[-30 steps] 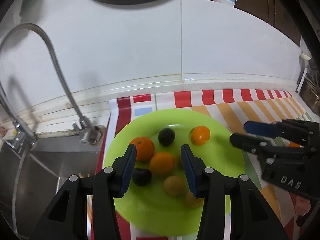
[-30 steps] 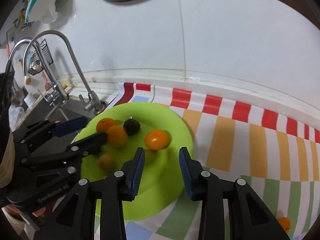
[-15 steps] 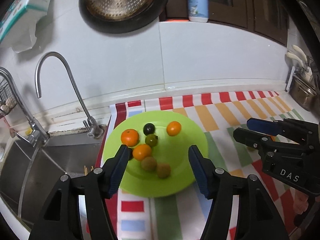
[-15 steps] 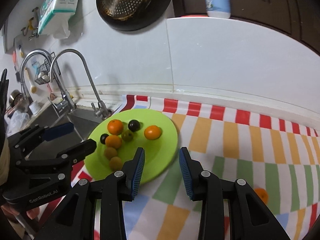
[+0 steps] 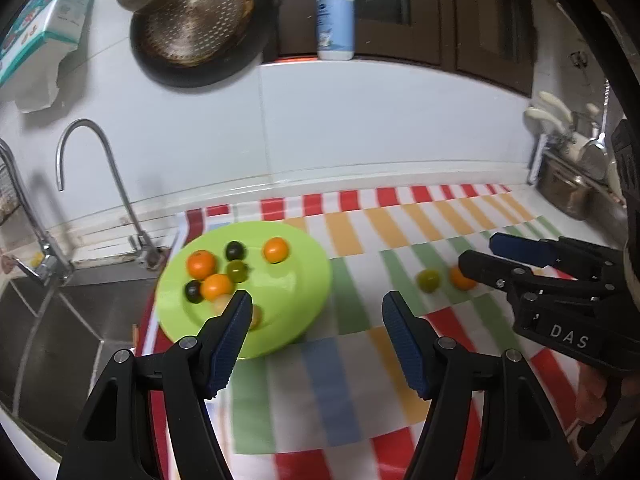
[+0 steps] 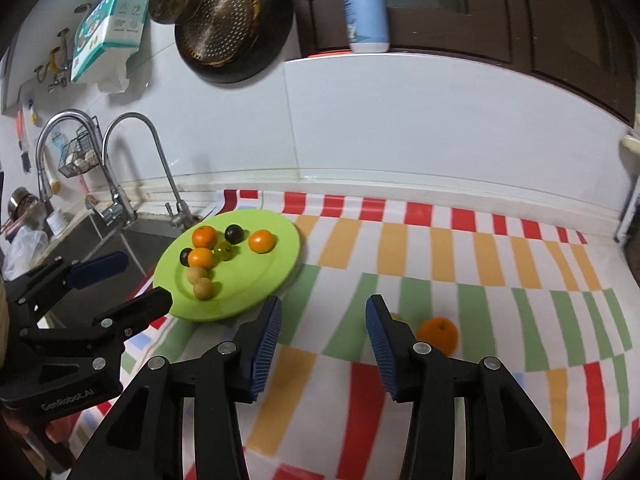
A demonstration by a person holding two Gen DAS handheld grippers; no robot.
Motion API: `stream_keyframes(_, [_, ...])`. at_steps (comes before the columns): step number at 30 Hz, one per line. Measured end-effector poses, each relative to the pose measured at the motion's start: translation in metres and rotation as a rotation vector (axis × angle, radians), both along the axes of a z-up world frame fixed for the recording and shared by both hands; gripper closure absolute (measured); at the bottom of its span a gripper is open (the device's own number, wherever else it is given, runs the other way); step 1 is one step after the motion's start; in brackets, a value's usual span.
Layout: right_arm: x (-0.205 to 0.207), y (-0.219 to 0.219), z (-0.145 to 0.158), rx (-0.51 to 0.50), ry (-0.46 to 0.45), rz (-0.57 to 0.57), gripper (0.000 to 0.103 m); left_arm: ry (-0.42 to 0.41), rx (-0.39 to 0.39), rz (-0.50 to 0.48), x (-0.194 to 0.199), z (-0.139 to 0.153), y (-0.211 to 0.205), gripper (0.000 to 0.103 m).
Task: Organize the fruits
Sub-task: 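Withdraw both tools from the plate toward the last two fruits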
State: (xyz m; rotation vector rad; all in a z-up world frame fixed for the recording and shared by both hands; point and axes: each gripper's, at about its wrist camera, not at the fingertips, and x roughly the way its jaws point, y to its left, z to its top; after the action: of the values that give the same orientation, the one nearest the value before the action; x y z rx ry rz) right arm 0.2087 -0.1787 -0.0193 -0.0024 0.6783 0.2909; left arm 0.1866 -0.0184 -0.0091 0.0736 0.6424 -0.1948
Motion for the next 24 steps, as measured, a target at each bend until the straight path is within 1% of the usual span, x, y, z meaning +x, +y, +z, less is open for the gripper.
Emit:
stream_keyframes(3, [-0.008,-0.008,0.003,-0.001,-0.011,-0.011,0.058,-0.029,-0.013,-0.025,-0.005,0.005,-0.010,0.033])
stream_keyframes(9, [-0.021,-0.024,0.010,-0.035,-0.052,-0.045,0.058,-0.077,-0.018,-0.074,-0.013,0.011,-0.029,0.033])
stream_keyframes(12, [-0.023,-0.033,0.011,-0.052,-0.066,-0.064,0.058,-0.086,-0.004,-0.110,-0.011,0.009,-0.040,0.029])
stream_keyframes(14, [-0.024,-0.040,0.010,-0.053,-0.069,-0.075,0.058,-0.088,0.009,-0.138,-0.008,0.006,-0.048,0.029])
stream_keyframes(19, [-0.017,-0.053,-0.001,-0.057,-0.038,-0.088,0.058,-0.093,0.026,-0.220,0.000,-0.001,-0.064,0.029])
stream_keyframes(24, [-0.009,-0.061,-0.013,-0.064,-0.005,-0.100,0.058,-0.100,0.034,-0.278,0.010,-0.010,-0.075,0.029])
